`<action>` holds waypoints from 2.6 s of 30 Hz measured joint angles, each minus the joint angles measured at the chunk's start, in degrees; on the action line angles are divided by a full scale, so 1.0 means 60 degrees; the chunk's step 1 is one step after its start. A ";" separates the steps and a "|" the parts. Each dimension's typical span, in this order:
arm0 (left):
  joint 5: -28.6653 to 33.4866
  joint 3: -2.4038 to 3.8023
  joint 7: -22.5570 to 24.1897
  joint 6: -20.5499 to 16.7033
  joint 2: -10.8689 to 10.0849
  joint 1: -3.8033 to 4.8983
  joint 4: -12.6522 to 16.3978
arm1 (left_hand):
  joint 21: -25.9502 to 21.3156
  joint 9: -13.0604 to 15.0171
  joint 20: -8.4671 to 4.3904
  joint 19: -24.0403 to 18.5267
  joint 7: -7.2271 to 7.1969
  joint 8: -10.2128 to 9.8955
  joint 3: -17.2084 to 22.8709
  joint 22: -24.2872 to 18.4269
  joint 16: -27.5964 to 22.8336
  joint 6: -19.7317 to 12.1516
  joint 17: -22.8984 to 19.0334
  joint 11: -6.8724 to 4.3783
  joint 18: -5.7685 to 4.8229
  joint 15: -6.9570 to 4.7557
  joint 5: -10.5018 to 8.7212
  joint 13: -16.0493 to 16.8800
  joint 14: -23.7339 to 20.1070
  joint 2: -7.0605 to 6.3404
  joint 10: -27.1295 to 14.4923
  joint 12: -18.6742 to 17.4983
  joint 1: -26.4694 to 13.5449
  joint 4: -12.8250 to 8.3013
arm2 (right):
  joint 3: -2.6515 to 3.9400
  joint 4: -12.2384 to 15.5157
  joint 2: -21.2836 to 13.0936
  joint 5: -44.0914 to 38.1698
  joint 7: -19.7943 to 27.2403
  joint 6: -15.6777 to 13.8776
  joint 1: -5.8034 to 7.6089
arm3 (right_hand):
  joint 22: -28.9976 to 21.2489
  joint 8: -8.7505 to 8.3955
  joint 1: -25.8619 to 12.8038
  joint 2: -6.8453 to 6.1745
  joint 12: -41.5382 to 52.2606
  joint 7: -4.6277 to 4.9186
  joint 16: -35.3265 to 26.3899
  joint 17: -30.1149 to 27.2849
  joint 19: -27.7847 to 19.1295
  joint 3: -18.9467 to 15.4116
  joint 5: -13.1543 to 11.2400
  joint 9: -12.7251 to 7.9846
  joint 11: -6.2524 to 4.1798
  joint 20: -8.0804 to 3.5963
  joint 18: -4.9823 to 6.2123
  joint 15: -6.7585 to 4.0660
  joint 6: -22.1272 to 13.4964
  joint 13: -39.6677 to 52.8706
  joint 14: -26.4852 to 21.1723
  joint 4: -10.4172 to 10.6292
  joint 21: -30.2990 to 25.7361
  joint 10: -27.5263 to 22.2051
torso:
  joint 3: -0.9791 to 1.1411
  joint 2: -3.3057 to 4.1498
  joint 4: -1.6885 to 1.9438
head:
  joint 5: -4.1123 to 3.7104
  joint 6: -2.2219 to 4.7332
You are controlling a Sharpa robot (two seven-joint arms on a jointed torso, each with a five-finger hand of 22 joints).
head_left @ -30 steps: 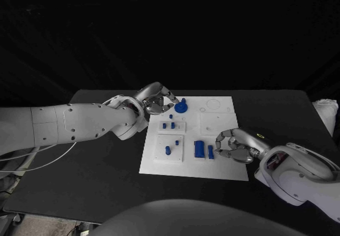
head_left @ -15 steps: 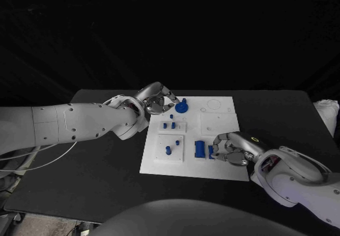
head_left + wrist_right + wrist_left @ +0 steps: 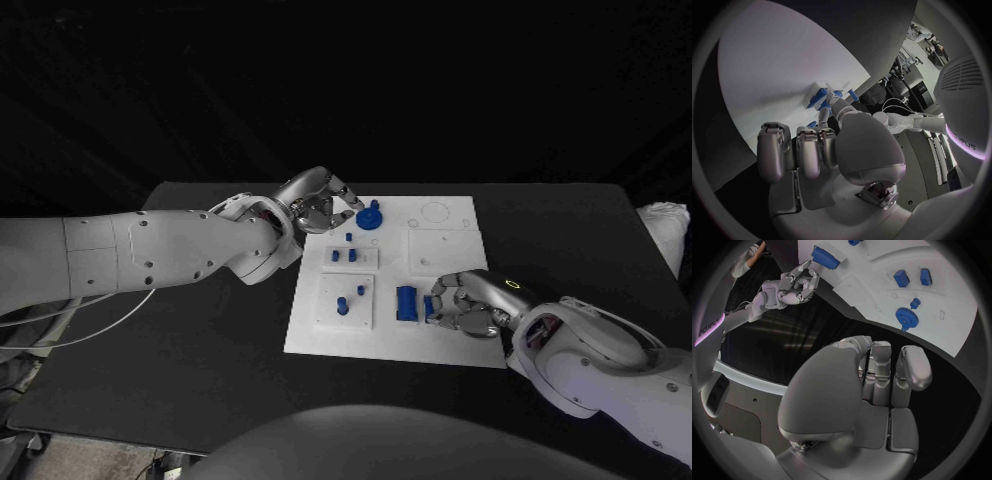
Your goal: Assemble the parts on the task board
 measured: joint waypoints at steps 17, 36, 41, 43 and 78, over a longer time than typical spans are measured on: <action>0.0001 0.0000 -0.0005 0.0002 -0.0003 0.0000 0.0004 | 0.0000 -0.0001 0.0000 0.0000 0.0000 0.0000 0.0000 0.0007 0.0000 0.0000 0.0000 0.0015 -0.0001 0.0000 0.0000 0.0000 0.0000 0.0000 0.0016 0.0000 0.0000 0.0000 | -0.0001 -0.0151 0.0049 -0.0169 -0.0173 -0.0141 -0.0035 | 0.0000 0.0411 0.0296 -0.0020 0.0000 0.0023 0.0000 -0.0001 0.0000 0.0005 0.0194 0.0114 0.0001 0.0000 0.0000 0.0000 -0.0091 0.0008 0.0000 -0.0005 0.0000 0.0000 | -0.0001 0.0000 -0.0002 | 0.0008 0.0000; 0.1112 0.0000 0.1451 -0.0184 -0.0279 -0.0001 0.0689 | -0.6722 0.0006 0.0483 -0.4792 -0.0154 -0.0036 -0.2004 -0.0343 -0.3310 -0.0231 -0.2572 0.0376 0.0892 0.0664 0.0985 0.0036 -0.4290 0.0268 -0.0334 0.0297 -0.2506 0.0000 | 0.0009 0.0717 -0.1224 0.3757 0.2411 -0.1863 0.0877 | -0.0811 -0.1730 -0.0710 0.0640 -0.5031 0.0451 -0.5405 -0.2402 -0.4386 -0.0565 -0.0194 -0.2986 0.0342 0.0386 0.1215 0.0472 0.0182 -0.1421 -0.2652 0.2752 -0.7223 -0.3317 | -0.0028 -0.0040 -0.0032 | -0.0125 0.0000; 0.2286 0.0001 0.2413 -0.0083 -0.0326 0.0001 0.1071 | -0.9900 -0.0122 0.0612 -0.8836 -0.0088 0.0021 -0.4344 -0.2037 -0.6144 -0.1526 -0.4516 -0.0078 0.0526 0.0539 0.0268 0.0072 -0.8229 0.0617 -0.2974 -0.0531 -0.3644 0.0058 | 0.0014 0.0723 -0.1255 0.6718 0.3607 -0.1700 0.1167 | -0.2741 -0.3117 -0.1869 0.1022 -0.9740 0.0976 -1.0498 -0.5677 -0.6652 -0.0946 0.0854 -0.4481 0.1613 0.1343 0.0803 0.1727 -0.0678 -0.4502 -0.6471 0.2955 -1.0499 -0.7143 | -0.0079 -0.0069 -0.0067 | -0.0271 0.0000; 0.2804 0.0005 0.2717 0.0049 -0.0312 0.0003 0.1166 | -1.0583 -0.0147 0.0802 -1.0755 -0.0417 -0.0111 -0.6208 -0.3945 -0.7633 -0.2205 -0.5806 -0.0551 0.0113 0.0010 -0.0164 -0.0018 -1.0575 0.0417 -0.4541 -0.1187 -0.3881 0.0092 | 0.0011 0.0662 -0.1249 0.7720 0.3974 -0.1422 0.1230 | -0.3830 -0.3665 -0.2554 0.1245 -1.1104 0.0932 -1.1960 -0.6817 -0.7868 -0.1465 0.0904 -0.5053 0.2393 0.1744 0.0527 0.2529 -0.1002 -0.5663 -0.7895 0.2924 -1.1917 -0.8361 | -0.0089 -0.0070 -0.0079 | -0.0313 0.0000; 0.7783 0.2122 0.3471 -0.0602 0.1481 -0.1553 0.0097 | -1.1135 -0.0739 -0.1109 -1.3492 -0.1160 -0.0703 -0.5361 -1.2475 -0.9331 -1.0748 -0.7979 -0.0990 -0.0531 -0.0203 -0.2544 -0.0599 -1.2728 0.1997 -0.8806 -0.3374 -1.5293 -0.2703 | 0.2147 -0.1107 0.0156 1.2992 0.6049 -0.2714 -0.0399 | -1.0944 -0.6189 -0.8017 0.0413 -1.3876 -0.0456 -1.4903 -1.2064 -1.2447 -0.1980 -0.1065 -0.9342 0.0754 0.0485 -0.0155 0.1164 -0.4905 -1.1294 -1.2414 0.1191 -1.3654 -1.2351 | -0.0599 -0.0515 0.1053 | -0.2076 0.2092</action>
